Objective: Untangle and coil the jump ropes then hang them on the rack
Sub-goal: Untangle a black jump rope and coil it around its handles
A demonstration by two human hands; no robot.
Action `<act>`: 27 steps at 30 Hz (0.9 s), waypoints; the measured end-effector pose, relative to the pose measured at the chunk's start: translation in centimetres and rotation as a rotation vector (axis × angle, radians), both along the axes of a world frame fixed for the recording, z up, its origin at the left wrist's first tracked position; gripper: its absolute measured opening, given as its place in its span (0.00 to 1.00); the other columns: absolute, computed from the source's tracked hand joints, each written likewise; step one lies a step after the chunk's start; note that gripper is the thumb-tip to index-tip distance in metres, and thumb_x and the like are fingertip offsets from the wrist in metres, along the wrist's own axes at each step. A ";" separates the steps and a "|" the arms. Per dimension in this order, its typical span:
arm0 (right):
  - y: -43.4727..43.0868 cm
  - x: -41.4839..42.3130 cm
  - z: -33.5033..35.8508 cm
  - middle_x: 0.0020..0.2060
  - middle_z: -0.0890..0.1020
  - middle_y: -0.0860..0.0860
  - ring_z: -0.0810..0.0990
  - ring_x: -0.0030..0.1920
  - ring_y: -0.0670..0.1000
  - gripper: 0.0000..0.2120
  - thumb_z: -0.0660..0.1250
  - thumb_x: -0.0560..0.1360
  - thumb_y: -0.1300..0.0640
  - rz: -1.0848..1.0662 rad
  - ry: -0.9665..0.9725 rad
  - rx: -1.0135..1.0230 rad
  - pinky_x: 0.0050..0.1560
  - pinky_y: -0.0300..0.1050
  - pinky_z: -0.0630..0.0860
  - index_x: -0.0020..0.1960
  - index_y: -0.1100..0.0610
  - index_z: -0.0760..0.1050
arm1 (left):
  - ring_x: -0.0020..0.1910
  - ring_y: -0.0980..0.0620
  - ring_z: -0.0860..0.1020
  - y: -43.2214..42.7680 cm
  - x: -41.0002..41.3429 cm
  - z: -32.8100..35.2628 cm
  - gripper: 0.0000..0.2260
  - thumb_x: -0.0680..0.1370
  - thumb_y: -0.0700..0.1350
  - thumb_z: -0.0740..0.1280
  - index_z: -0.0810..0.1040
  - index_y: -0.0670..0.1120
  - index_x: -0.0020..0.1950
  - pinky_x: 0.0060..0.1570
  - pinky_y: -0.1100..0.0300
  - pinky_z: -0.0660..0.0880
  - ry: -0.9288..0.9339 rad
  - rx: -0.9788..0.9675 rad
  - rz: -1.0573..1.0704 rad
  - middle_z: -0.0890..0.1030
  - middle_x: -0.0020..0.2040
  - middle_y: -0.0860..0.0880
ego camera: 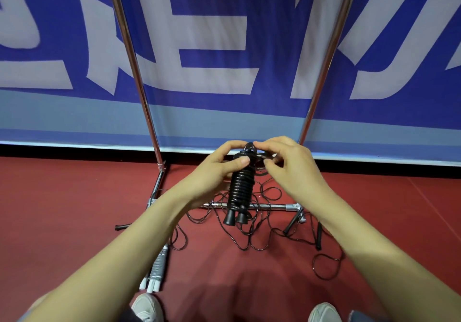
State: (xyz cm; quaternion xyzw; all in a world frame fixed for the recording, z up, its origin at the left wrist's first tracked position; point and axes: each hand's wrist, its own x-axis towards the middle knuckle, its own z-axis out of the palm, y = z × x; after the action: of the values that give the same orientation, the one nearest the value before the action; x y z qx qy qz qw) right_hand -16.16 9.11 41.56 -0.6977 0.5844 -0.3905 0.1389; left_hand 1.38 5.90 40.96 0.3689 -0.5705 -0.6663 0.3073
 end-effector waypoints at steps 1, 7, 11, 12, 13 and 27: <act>0.0 -0.2 0.0 0.49 0.80 0.50 0.79 0.43 0.50 0.15 0.68 0.74 0.68 0.010 0.055 -0.051 0.48 0.26 0.68 0.58 0.57 0.82 | 0.44 0.49 0.80 0.0 0.1 0.1 0.12 0.79 0.41 0.64 0.74 0.50 0.63 0.48 0.55 0.76 0.000 0.015 -0.016 0.80 0.52 0.44; -0.5 -0.9 -0.6 0.52 0.80 0.57 0.82 0.44 0.56 0.15 0.70 0.72 0.68 0.120 0.311 -0.194 0.47 0.52 0.80 0.58 0.62 0.80 | 0.49 0.42 0.78 -0.1 0.1 -0.2 0.13 0.78 0.42 0.65 0.74 0.50 0.62 0.54 0.47 0.74 0.056 0.099 -0.027 0.79 0.55 0.41; -0.5 -0.8 -0.7 0.43 0.82 0.56 0.83 0.35 0.58 0.12 0.67 0.72 0.62 0.056 0.358 -0.304 0.36 0.49 0.79 0.54 0.61 0.82 | 0.49 0.42 0.78 -0.2 -0.1 -0.1 0.14 0.76 0.43 0.66 0.75 0.50 0.60 0.55 0.45 0.73 0.060 0.100 -0.050 0.78 0.54 0.40; -0.6 -0.7 -0.8 0.41 0.83 0.56 0.83 0.34 0.58 0.12 0.66 0.72 0.61 0.039 0.384 -0.304 0.34 0.48 0.79 0.53 0.61 0.82 | 0.47 0.43 0.79 -0.2 -0.1 -0.1 0.14 0.74 0.44 0.66 0.75 0.51 0.60 0.55 0.45 0.74 0.065 0.102 -0.055 0.78 0.54 0.41; -0.6 -0.5 -0.9 0.41 0.83 0.56 0.83 0.33 0.59 0.11 0.66 0.72 0.61 0.024 0.407 -0.296 0.32 0.49 0.78 0.52 0.62 0.81 | 0.45 0.44 0.80 -0.3 -0.1 -0.2 0.15 0.74 0.44 0.67 0.75 0.50 0.60 0.55 0.45 0.74 0.070 0.104 -0.057 0.79 0.53 0.41; -0.3 0.6 -0.2 0.39 0.84 0.51 0.82 0.39 0.48 0.05 0.70 0.74 0.63 -0.100 -0.027 0.063 0.47 0.39 0.76 0.47 0.57 0.83 | 0.44 0.49 0.77 0.2 -0.3 -1.1 0.08 0.79 0.44 0.66 0.73 0.54 0.57 0.52 0.48 0.77 -0.185 -0.219 0.024 0.76 0.46 0.42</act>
State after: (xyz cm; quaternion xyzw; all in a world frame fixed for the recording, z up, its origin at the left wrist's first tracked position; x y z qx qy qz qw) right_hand -15.53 8.84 41.35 -0.6576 0.6285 -0.3879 0.1488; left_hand 1.06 6.13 39.88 0.3997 -0.6613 -0.5596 0.2998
